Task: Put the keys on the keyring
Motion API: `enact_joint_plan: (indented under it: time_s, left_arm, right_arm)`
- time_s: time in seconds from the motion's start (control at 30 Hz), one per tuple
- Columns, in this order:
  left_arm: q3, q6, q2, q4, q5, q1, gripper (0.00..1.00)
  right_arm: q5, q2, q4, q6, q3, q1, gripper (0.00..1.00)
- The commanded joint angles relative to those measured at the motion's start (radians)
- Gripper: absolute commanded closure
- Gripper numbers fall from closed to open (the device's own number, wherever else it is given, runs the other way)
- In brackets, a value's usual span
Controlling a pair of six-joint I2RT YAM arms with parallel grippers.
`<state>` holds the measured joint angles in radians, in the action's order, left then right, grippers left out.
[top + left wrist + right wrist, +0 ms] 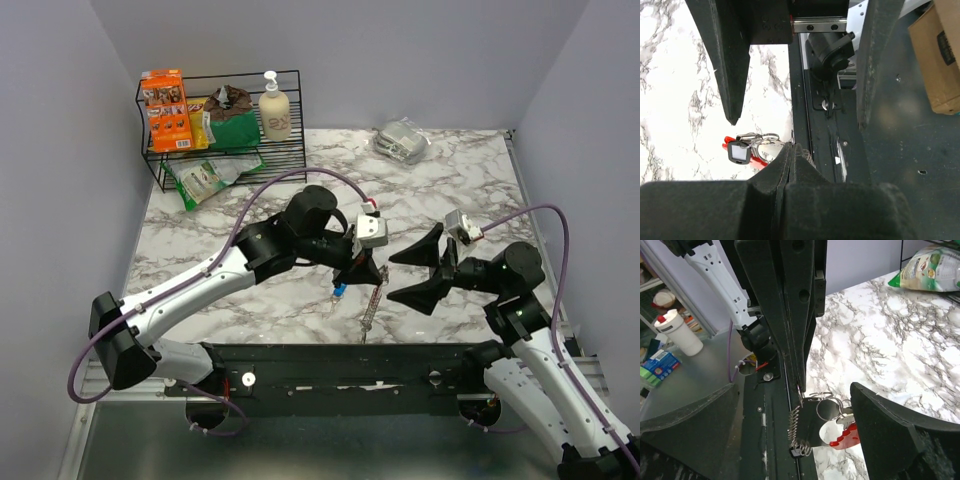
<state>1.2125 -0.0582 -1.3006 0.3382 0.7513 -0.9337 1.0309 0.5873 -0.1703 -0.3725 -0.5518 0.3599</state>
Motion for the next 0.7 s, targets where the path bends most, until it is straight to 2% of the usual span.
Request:
enact_joint_plan:
  time_s: [0.0, 0.07, 0.1, 0.2, 0.67]
  left_arm:
    - [0.103, -0.078, -0.060, 0.223, -0.107, -0.042, 1.00]
    - [0.153, -0.092, -0.078, 0.286, -0.128, -0.051, 1.00]
    - [0.163, -0.095, -0.092, 0.300, -0.133, -0.054, 1.00]
    - [0.196, -0.106, -0.100, 0.335, -0.161, -0.063, 1.00]
    - [0.208, -0.106, -0.092, 0.338, -0.148, -0.065, 1.00]
  right_arm:
    - [-0.026, -0.001, 0.041, 0.038, -0.030, 0.004, 0.02]
    - [-0.025, 0.008, 0.051, 0.050, -0.033, 0.002, 0.09]
    - [-0.022, 0.011, 0.057, 0.050, -0.033, 0.005, 0.29]
    - [-0.018, 0.022, 0.064, 0.058, -0.033, 0.004, 0.39]
    - [0.004, 0.045, 0.045, 0.056, -0.010, 0.004, 0.45]
